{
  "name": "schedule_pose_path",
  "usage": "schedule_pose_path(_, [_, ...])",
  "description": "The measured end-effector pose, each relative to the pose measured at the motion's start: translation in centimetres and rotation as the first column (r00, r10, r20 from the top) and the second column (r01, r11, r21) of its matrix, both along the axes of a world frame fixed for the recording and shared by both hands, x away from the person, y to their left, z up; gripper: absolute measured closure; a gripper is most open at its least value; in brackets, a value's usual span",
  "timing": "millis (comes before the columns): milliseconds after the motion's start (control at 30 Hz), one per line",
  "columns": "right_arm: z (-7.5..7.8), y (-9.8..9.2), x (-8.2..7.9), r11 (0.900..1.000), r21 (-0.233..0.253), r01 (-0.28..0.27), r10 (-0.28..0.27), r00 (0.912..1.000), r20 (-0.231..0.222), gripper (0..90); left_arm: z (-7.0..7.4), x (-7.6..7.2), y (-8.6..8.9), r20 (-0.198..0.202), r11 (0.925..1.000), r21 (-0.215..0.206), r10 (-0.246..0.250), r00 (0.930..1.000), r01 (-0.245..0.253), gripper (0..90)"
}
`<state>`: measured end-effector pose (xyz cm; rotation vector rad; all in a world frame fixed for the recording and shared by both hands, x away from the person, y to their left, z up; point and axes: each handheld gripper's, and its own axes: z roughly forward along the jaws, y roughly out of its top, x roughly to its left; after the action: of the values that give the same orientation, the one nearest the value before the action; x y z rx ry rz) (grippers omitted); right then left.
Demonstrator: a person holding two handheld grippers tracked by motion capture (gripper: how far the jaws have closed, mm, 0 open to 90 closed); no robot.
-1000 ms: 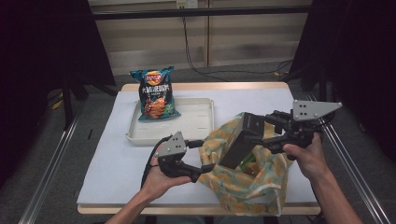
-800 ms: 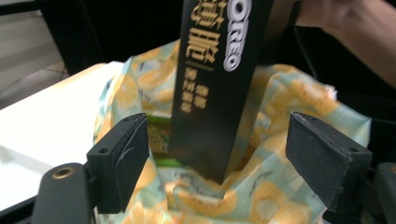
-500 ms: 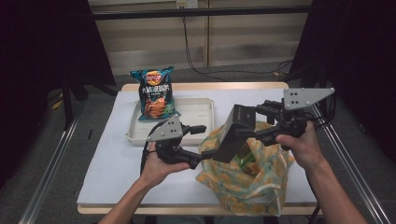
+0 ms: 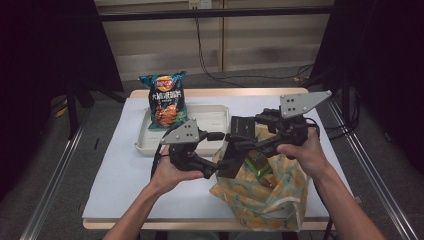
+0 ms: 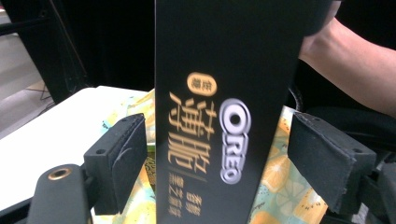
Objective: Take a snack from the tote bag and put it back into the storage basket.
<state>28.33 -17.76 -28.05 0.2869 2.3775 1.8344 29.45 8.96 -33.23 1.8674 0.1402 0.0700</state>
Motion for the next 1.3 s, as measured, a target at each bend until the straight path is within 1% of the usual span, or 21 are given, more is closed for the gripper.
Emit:
schedule_pose_path(67, [0.0, 0.2, 0.0, 1.000, -0.006, -0.010, 0.010, 0.9999, -0.005, 37.4, 0.0, 0.1, 0.0, 0.001, 1.0000, 0.000, -0.009, 1.0000, 0.009, 21.5])
schedule_pose_path(133, [-0.2, 0.3, 0.0, 1.000, -0.012, -0.011, 0.010, 0.9999, -0.009, 37.4, -0.2, 0.2, 0.0, -0.007, 1.0000, 0.007, -0.003, 1.0000, 0.003, 22.4])
schedule_pose_path(200, [-0.5, 0.5, -0.2, 1.000, -0.011, -0.009, 0.009, 0.9999, -0.009, 37.4, -0.5, 0.1, 0.0, -0.044, 0.9997, -0.007, -0.023, 0.9988, 0.023, 22.4])
schedule_pose_path(267, [-0.8, 0.8, -0.4, 1.000, -0.003, -0.031, 0.031, 0.9994, -0.014, 37.4, -0.6, -0.3, -0.2, -0.011, 0.9991, 0.026, -0.033, 0.9994, 0.033, 23.2])
schedule_pose_path(300, [-1.0, 1.0, -0.5, 0.999, -0.002, -0.037, 0.037, 0.9992, -0.015, 37.4, -0.7, -0.3, -0.3, -0.009, 0.9983, 0.034, -0.046, 0.9989, 0.046, 23.7])
schedule_pose_path(367, [-1.2, 1.5, -0.5, 0.999, -0.019, -0.047, 0.046, 0.9987, -0.020, 37.4, -0.8, -0.4, -0.6, -0.011, 0.9973, 0.050, -0.053, 0.9985, 0.054, 24.5])
schedule_pose_path(433, [-1.3, 2.0, -0.4, 0.998, -0.029, -0.048, 0.048, 0.9986, -0.021, 37.4, -0.9, -0.4, -0.7, -0.008, 0.9968, 0.056, -0.057, 0.9983, 0.058, 26.4])
schedule_pose_path(467, [-1.3, 2.1, -0.3, 0.998, -0.032, -0.046, 0.046, 0.9988, -0.018, 37.4, -1.0, -0.4, -0.7, -0.014, 0.9969, 0.054, -0.057, 0.9983, 0.057, 26.6])
schedule_pose_path(500, [-1.3, 2.1, -0.3, 0.998, -0.032, -0.052, 0.051, 0.9985, -0.021, 37.4, -0.9, -0.4, -0.6, -0.007, 0.9961, 0.061, -0.062, 0.9980, 0.063, 27.6])
schedule_pose_path(533, [-1.4, 2.2, -0.3, 0.998, -0.030, -0.054, 0.053, 0.9984, -0.021, 37.4, -0.9, -0.3, -0.5, -0.017, 0.9968, 0.051, -0.061, 0.9980, 0.062, 27.7])
schedule_pose_path(600, [-1.4, 2.2, -0.2, 0.998, -0.025, -0.055, 0.055, 0.9982, -0.025, 37.4, -0.9, -0.2, -0.3, -0.020, 0.9969, 0.048, -0.062, 0.9979, 0.063, 28.0])
schedule_pose_path(733, [-1.6, 2.3, -0.1, 0.998, -0.019, -0.067, 0.066, 0.9974, -0.029, 37.4, -0.8, -0.1, 0.0, -0.022, 0.9956, 0.054, -0.076, 0.9969, 0.077, 27.8])
schedule_pose_path(833, [-1.6, 2.5, -0.1, 0.997, -0.023, -0.073, 0.072, 0.9970, -0.029, 37.3, -0.8, -0.3, 0.1, -0.025, 0.9951, 0.056, -0.080, 0.9965, 0.081, 30.2])
schedule_pose_path(900, [-1.6, 2.6, -0.1, 0.996, -0.032, -0.081, 0.080, 0.9965, -0.026, 37.2, -0.8, -0.3, 0.1, -0.024, 0.9943, 0.066, -0.083, 0.9963, 0.084, 31.0])
schedule_pose_path(933, [-1.6, 2.6, -0.1, 0.996, -0.034, -0.081, 0.080, 0.9965, -0.026, 37.2, -0.9, -0.2, 0.0, -0.032, 0.9942, 0.061, -0.087, 0.9957, 0.089, 31.3])
schedule_pose_path(967, [-1.6, 2.5, -0.1, 0.996, -0.034, -0.084, 0.083, 0.9962, -0.027, 37.0, -0.9, -0.3, 0.0, -0.031, 0.9938, 0.066, -0.087, 0.9957, 0.089, 32.1])
schedule_pose_path(1033, [-1.7, 2.4, -0.1, 0.996, -0.025, -0.089, 0.088, 0.9957, -0.029, 35.8, -0.8, -0.3, 0.0, -0.043, 0.9938, 0.056, -0.094, 0.9946, 0.096, 34.1])
schedule_pose_path(1067, [-1.7, 2.4, -0.1, 0.995, -0.021, -0.093, 0.092, 0.9953, -0.029, 34.6, -0.8, -0.4, 0.0, -0.041, 0.9931, 0.054, -0.103, 0.9939, 0.105, 35.7])
schedule_pose_path(1133, [-1.7, 2.4, -0.1, 0.996, -0.008, -0.094, 0.093, 0.9951, -0.032, 31.9, -0.8, -0.4, -0.1, -0.040, 0.9934, 0.057, -0.098, 0.9944, 0.100, 37.4])
schedule_pose_path(1200, [-1.7, 2.4, -0.2, 0.996, -0.010, -0.091, 0.090, 0.9956, -0.023, 31.1, -0.8, -0.5, -0.1, -0.039, 0.9940, 0.063, -0.087, 0.9954, 0.090, 37.5])
schedule_pose_path(1300, [-1.8, 2.5, -0.2, 0.997, -0.004, -0.080, 0.080, 0.9966, -0.022, 29.0, -0.8, -0.5, -0.1, -0.044, 0.9944, 0.063, -0.083, 0.9956, 0.085, 37.7])
